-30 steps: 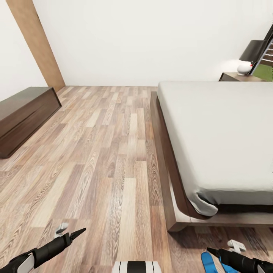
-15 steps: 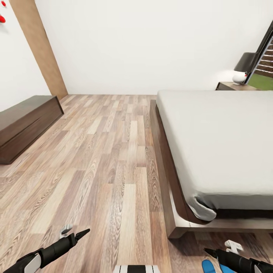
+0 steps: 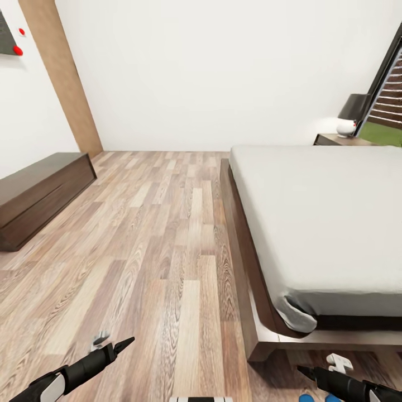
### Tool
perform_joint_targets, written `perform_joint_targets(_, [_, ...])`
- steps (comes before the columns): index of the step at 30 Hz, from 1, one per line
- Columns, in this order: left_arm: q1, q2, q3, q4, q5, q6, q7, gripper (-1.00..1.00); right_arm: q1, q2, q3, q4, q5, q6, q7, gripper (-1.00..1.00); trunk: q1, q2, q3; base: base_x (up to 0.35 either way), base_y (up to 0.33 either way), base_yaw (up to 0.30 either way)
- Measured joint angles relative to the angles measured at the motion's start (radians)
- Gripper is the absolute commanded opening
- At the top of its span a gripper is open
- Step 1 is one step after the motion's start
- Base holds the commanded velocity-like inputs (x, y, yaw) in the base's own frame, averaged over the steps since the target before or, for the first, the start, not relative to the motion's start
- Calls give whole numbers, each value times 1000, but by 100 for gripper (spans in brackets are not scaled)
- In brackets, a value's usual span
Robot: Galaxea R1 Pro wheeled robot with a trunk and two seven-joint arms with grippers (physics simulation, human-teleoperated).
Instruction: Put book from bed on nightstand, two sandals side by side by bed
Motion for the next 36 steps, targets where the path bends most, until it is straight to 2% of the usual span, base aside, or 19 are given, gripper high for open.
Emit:
perform_joint_targets(4, [0, -22, -1, 0, -1, -10, 44, 100, 0, 39, 0, 0, 1, -1, -2, 100, -2, 1, 15, 0, 0, 0])
perform_joint_targets(8, [0, -43, -1, 1, -4, -12, 81, 100, 0, 58, 0, 1, 1, -1, -3, 100, -4, 2, 31, 0, 0, 0])
perform_joint_targets(9, [0, -53, -2, 1, -9, -13, 97, 100, 0, 64, 0, 1, 1, -1, -3, 100, -4, 2, 35, 0, 0, 0])
perform_joint_targets(11, [1, -99, -3, 3, -53, -49, 176, 100, 0, 74, 0, 2, 2, -2, -4, 100, -5, 3, 43, 0, 0, 0])
perform_joint_targets(15, [1, -119, -2, 33, -72, -73, 212, 100, 0, 76, 0, 2, 1, -2, -10, 100, -7, 4, 58, 0, 0, 0])
perform_joint_targets(18, [1, -121, -1, 38, -73, -79, 215, 100, 0, 76, 0, 8, 2, -1, -42, 100, -8, 4, 70, 0, 0, 0])
perform_joint_targets(22, [1, -122, 0, 40, -74, -83, 218, 100, 0, 76, 2, 104, 4, -4, -82, 100, -10, 5, 85, 0, 0, 0])
perform_joint_targets(26, [1, -125, 0, 40, -74, -83, 218, 100, 0, 76, 2, 136, 4, -7, -89, 100, -25, 33, 98, 0, 0, 0])
perform_joint_targets(36, [1, -126, 0, 40, -74, -83, 218, 100, 0, 75, 2, 143, 4, -7, -90, 100, -63, 103, 129, 0, 0, 0])
